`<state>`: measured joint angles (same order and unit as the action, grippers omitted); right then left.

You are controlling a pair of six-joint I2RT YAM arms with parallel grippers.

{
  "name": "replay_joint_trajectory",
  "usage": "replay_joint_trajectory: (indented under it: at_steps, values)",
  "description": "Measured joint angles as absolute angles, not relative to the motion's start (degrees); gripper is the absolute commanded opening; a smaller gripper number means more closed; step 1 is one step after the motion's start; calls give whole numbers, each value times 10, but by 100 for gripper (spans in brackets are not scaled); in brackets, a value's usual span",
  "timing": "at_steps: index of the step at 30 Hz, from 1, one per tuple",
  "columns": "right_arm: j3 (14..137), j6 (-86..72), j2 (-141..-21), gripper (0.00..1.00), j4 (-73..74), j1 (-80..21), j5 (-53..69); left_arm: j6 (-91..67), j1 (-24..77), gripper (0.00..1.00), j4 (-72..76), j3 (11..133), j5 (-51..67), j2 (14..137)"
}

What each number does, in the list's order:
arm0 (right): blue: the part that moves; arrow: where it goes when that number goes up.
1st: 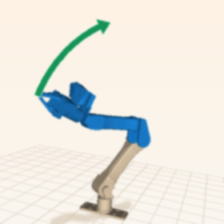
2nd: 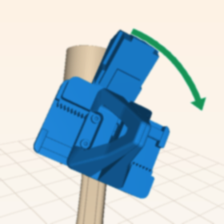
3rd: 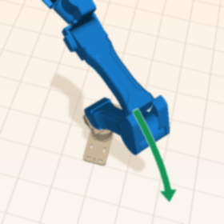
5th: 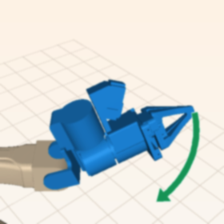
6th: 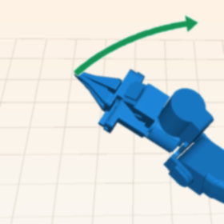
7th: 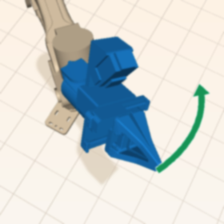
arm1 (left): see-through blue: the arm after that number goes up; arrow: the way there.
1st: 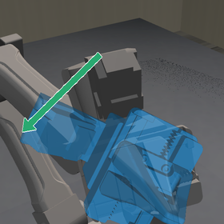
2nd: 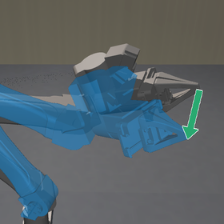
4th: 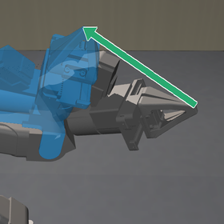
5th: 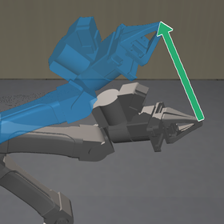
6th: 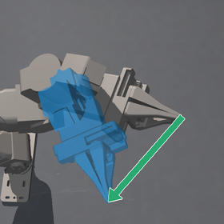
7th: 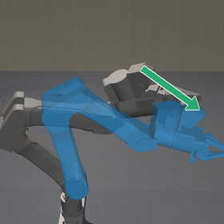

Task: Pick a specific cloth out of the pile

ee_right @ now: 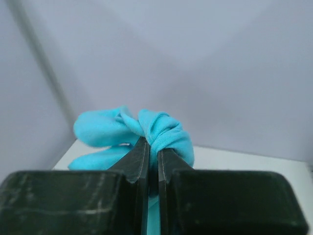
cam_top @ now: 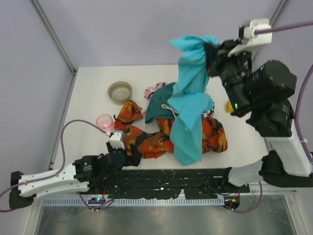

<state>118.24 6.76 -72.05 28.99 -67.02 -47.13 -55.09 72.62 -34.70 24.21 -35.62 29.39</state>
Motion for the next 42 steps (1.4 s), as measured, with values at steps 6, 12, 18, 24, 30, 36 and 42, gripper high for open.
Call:
replay_joint_trajectory:
  at_steps: [6,12,18,24,30,36,42]
  values:
    - [1380,116,-856,5,277,-485,-480,-538,726,100,-324,260,-334,341]
    - [1425,145,-919,5,207,-328,-455,-521,726,100,-297,290,-321,396]
    - [1424,115,-988,5,151,-179,-389,-488,726,100,-261,316,-302,461]
    - [1418,57,-1072,5,132,-92,-314,-458,710,100,-226,356,-273,532]
    - [1311,11,-1118,5,111,-34,-212,-442,697,100,-199,374,-244,589]
    - [1284,-37,-1209,5,104,-5,-98,-432,696,100,-186,374,-232,598]
    - [1346,-56,-1324,5,98,-6,-39,-430,688,100,-174,374,-232,596]
